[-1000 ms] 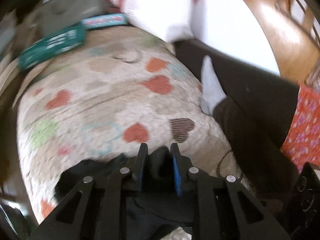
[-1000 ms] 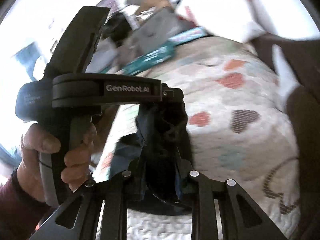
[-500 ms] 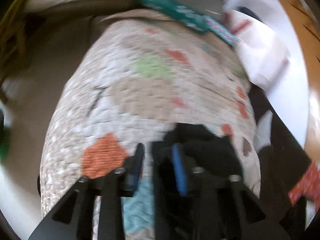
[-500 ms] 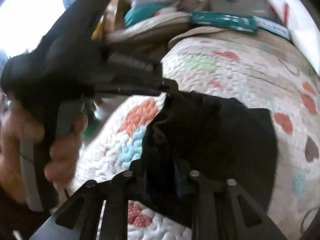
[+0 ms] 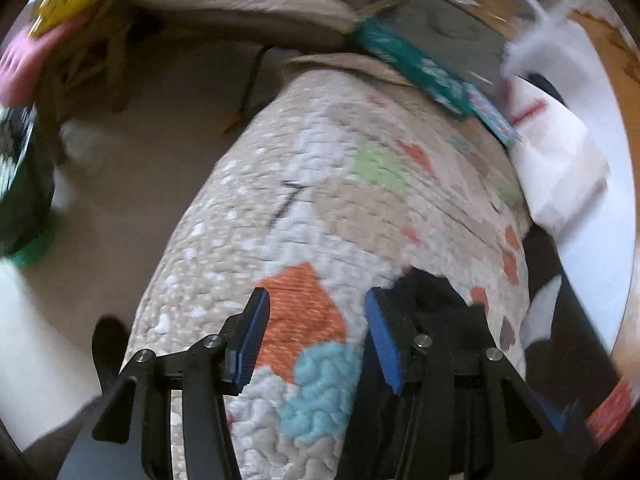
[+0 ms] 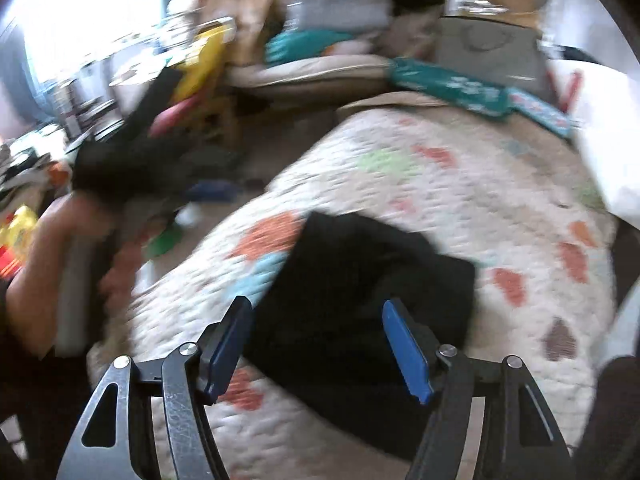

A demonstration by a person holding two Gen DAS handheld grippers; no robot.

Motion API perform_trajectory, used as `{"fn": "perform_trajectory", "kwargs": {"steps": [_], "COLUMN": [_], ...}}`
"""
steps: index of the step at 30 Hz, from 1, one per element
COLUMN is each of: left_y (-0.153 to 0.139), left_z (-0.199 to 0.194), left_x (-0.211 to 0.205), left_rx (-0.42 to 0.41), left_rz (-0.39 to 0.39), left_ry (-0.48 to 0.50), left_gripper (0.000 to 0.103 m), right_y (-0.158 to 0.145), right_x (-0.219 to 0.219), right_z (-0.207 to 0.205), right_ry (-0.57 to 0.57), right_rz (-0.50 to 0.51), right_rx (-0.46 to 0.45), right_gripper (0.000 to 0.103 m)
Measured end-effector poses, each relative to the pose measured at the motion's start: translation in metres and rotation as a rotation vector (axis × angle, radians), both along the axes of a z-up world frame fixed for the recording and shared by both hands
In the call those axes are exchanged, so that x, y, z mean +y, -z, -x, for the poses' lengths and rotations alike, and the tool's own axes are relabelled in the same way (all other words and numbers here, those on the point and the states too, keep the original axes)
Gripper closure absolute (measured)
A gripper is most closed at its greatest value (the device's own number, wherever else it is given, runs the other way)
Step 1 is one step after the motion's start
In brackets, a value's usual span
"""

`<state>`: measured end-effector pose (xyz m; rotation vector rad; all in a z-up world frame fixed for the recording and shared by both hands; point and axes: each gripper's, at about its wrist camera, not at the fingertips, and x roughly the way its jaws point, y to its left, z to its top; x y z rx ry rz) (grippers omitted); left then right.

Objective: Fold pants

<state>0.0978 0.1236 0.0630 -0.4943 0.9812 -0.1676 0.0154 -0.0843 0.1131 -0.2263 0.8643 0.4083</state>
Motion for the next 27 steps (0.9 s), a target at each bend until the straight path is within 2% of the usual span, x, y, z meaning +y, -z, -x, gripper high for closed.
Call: {"fn": "perform_trajectory", "kwargs": {"steps": [3, 5, 8, 11, 14, 16, 18, 20, 22, 25, 27], "left_y": [-0.012, -0.012, 0.007, 0.025, 0.036, 0.047, 0.048, 0.043, 0.037, 0.032, 0.025], "left_z": [0.008, 0.003, -0.01, -0.017, -0.018, -0.021, -0.019, -0.015, -0.008, 0.0, 0.005], "left_x": [-0.043, -0.064, -0.078, -0.069, -0.054, -0.041, -0.029, -0.02, -0.011, -0.005, -0.002], "left_rx": [-0.093, -0.104, -0.026, 0.053, 0.106, 0.161, 0.169, 0.149, 0.108, 0.067, 0.027], "left_rz": [-0.118, -0.16, -0.259, -0.276, -0.282, -0.216, -0.128, -0.003, 0.161, 0.291, 0.338], "left_ry": [0.123, 0.173, 0.138, 0.083, 0.049, 0.026, -0.003, 0.004, 0.017, 0.032, 0.032], "left_gripper": [0.054, 0.052, 0.052, 0.047, 0.046, 0.046, 0.046, 0.046, 0.045, 0.044, 0.044], "right_y": [-0.002, 0.002, 0.022, 0.041, 0.054, 0.057, 0.057, 0.056, 0.054, 0.056, 0.059], "right_x": [-0.024, -0.037, -0.06, -0.078, -0.099, -0.104, -0.107, -0.108, -0.109, -0.114, -0.119], "right_z": [-0.008, -0.008, -0.017, -0.026, -0.03, -0.03, -0.029, -0.027, -0.026, -0.03, -0.033], "right_ry": [0.104, 0.165, 0.255, 0.337, 0.389, 0.403, 0.394, 0.382, 0.368, 0.372, 0.39], "right_rz": [0.001, 0.023, 0.012, -0.003, -0.127, -0.147, -0.163, -0.176, -0.197, -0.23, -0.257], "right_rx": [-0.027, -0.041, -0.003, 0.05, 0.119, 0.13, 0.127, 0.123, 0.125, 0.136, 0.151], "right_gripper": [0.03, 0.03, 0.03, 0.03, 0.03, 0.03, 0.03, 0.03, 0.03, 0.029, 0.029]}}
